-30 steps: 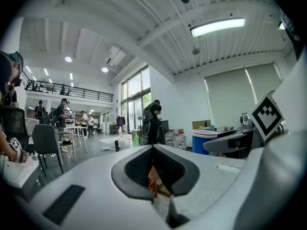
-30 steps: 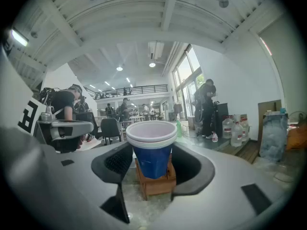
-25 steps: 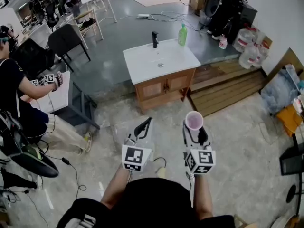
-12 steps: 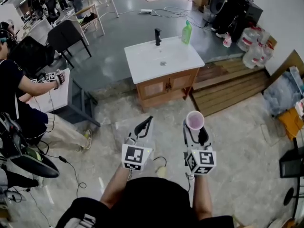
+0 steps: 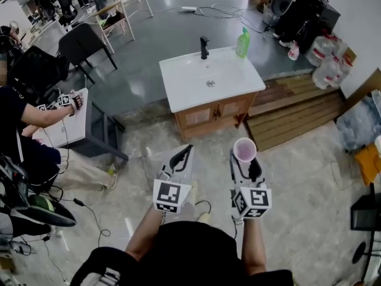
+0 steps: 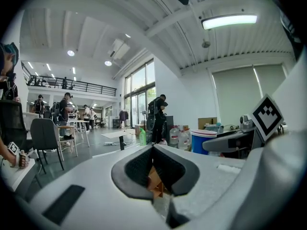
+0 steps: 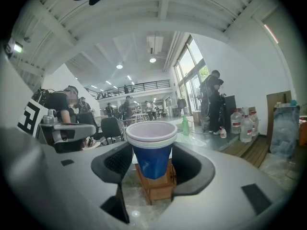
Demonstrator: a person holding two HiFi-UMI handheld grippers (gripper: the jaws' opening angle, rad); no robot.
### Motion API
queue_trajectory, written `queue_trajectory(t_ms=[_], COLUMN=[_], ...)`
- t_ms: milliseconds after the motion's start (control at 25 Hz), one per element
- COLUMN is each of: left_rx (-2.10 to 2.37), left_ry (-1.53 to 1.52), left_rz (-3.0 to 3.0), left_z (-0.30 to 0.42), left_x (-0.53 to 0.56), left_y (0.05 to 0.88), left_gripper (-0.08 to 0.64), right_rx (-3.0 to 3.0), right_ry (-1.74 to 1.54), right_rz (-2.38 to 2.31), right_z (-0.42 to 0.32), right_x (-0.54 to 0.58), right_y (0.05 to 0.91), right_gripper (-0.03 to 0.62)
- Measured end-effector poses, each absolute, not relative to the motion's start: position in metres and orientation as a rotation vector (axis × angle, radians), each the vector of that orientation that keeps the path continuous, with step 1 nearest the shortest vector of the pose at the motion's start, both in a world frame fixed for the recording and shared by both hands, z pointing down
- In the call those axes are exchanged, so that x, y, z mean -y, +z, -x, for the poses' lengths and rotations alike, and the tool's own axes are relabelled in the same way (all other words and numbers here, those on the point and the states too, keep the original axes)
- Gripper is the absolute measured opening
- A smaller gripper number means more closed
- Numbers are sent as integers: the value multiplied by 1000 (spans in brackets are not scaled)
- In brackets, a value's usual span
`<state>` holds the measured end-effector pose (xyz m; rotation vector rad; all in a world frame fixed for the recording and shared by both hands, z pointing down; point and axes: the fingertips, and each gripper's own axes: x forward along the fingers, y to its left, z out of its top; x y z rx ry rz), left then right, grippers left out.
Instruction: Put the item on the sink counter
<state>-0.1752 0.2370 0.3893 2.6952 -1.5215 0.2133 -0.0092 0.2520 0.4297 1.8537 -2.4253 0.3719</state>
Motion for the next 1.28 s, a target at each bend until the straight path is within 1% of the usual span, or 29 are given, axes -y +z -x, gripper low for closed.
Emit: queue_trajectory(t_ms=[720, 1280], left_rx=[1505, 1498], left_ry=[233, 214], left_rz=[-2663, -2698], left_z=[213, 235], left_x=[-123, -54], left_y=[400, 401], left_gripper=[2, 2], right_rx=[2416, 2385], right_ry=[372, 371], right_rz=[-1828, -1848], right_z=[51, 70], right_x=[-133, -67], right_y=[431, 436], right_gripper=[256, 256])
